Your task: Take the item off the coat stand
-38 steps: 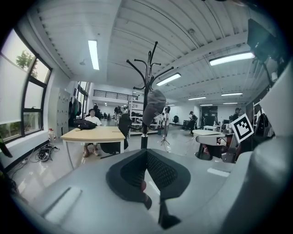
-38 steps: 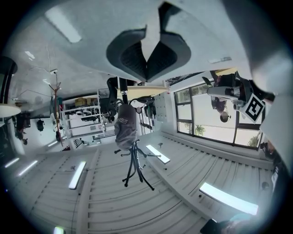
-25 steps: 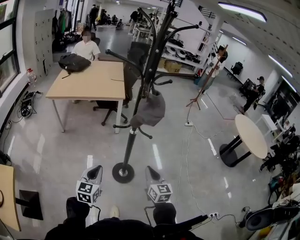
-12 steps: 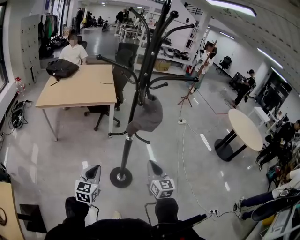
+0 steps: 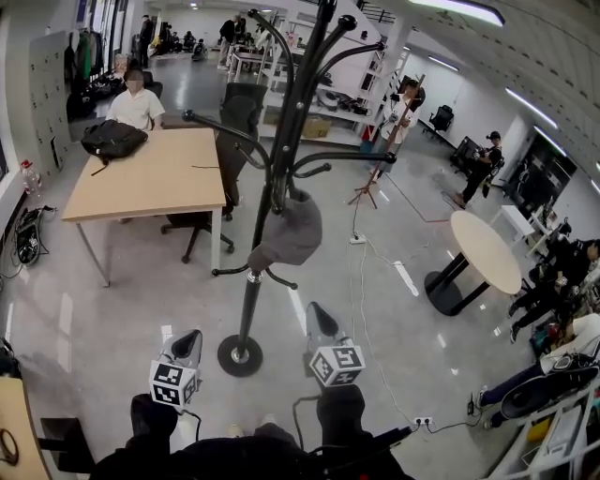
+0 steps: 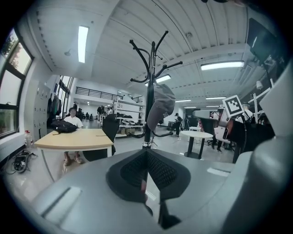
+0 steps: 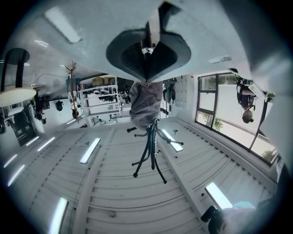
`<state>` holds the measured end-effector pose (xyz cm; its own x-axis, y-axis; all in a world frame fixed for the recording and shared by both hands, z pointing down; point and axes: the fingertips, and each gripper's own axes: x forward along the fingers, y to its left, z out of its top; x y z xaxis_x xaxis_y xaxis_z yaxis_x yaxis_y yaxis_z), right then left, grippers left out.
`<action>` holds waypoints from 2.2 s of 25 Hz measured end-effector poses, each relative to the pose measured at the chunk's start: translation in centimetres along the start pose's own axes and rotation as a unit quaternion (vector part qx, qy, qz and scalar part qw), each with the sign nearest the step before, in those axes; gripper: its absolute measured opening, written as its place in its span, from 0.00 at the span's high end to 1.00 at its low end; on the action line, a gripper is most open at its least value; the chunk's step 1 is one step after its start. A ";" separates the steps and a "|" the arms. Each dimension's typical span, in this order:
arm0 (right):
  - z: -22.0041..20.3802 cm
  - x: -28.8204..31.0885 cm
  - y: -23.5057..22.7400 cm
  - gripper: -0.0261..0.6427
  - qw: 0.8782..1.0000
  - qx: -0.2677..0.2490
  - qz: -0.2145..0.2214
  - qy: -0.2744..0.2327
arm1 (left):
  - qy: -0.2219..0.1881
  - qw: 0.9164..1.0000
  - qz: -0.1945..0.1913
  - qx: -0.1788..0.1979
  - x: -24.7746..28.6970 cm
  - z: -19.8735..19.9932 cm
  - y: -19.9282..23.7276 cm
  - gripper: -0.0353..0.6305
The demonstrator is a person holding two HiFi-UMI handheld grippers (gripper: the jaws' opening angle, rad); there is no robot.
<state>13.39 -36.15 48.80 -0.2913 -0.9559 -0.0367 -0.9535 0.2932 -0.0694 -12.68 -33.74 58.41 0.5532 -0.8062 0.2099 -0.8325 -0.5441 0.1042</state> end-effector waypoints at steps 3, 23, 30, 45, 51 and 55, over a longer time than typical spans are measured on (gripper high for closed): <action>1.3 0.5 -0.3 0.96 1.000 -0.003 0.000 -0.008 | -0.001 1.000 0.001 -0.001 -0.1 0.1 0.0 0.94; 5.1 6.3 -1.3 0.80 0.999 -0.027 0.026 -0.030 | 0.004 1.000 0.022 -0.004 0.3 -0.4 1.3 0.94; 4.9 8.2 -1.5 0.69 0.999 -0.013 0.044 -0.023 | 0.005 0.999 0.034 -0.007 0.7 -0.4 1.8 0.94; 4.5 10.8 -1.7 0.54 0.997 0.018 0.078 -0.016 | 0.008 0.999 0.046 -0.011 2.5 -0.4 2.7 0.94; 4.7 11.3 -1.7 0.54 0.996 0.010 0.083 -0.012 | 0.010 0.999 0.050 -0.016 2.8 -0.4 2.9 0.94; 4.8 11.3 -1.7 0.59 0.996 0.009 0.083 -0.012 | 0.009 0.999 0.050 -0.018 2.8 -0.5 2.9 0.94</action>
<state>12.08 -47.34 43.75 -0.4435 -0.8932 -0.0739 -0.8903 0.4485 -0.0786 -13.50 -37.48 59.79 0.4664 -0.8518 0.2386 -0.8846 -0.4514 0.1173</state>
